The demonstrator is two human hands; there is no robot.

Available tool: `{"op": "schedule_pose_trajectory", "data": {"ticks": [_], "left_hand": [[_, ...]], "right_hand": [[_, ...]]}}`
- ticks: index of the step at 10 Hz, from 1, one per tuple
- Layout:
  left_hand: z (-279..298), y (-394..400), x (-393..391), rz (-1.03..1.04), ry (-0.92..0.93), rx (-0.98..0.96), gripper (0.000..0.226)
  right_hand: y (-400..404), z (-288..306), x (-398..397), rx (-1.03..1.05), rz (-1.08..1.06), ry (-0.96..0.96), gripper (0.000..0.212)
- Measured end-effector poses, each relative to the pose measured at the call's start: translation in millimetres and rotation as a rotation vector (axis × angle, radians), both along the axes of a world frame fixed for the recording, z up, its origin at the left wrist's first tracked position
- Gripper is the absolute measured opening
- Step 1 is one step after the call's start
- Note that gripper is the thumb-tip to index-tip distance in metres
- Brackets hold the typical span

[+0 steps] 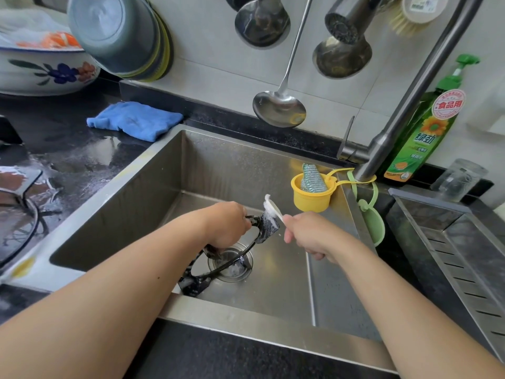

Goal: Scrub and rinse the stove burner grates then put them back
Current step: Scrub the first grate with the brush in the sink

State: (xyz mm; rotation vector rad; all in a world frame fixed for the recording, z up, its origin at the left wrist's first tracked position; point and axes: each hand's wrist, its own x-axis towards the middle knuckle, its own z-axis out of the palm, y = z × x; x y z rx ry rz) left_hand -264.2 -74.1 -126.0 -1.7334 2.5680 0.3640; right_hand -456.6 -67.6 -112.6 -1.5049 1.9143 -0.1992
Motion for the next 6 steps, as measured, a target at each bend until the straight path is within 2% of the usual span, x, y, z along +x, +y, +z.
{"op": "schedule_pose_trajectory", "data": {"ticks": [1, 2, 3, 4, 5, 6], "left_hand": [[8, 3, 1, 0.025, 0.025, 0.114, 0.040], [4, 4, 0, 0.141, 0.126, 0.118, 0.036], [-10, -5, -1, 0.031, -0.009, -0.037, 0.032], [0, -2, -3, 0.036, 0.012, 0.131, 0.031], [6, -1, -2, -0.023, -0.011, 0.129, 0.040], [6, 0, -4, -0.099, -0.143, 0.083, 0.041]], "right_hand": [[5, -3, -12, 0.043, -0.006, 0.002, 0.047], [14, 1, -22, 0.097, -0.002, 0.026, 0.048], [15, 3, -21, 0.120, -0.015, 0.022, 0.047], [5, 1, -3, 0.039, -0.013, -0.003, 0.046], [-4, -5, 3, -0.030, -0.008, -0.002, 0.045], [7, -6, -8, 0.045, -0.005, -0.005, 0.047]]}}
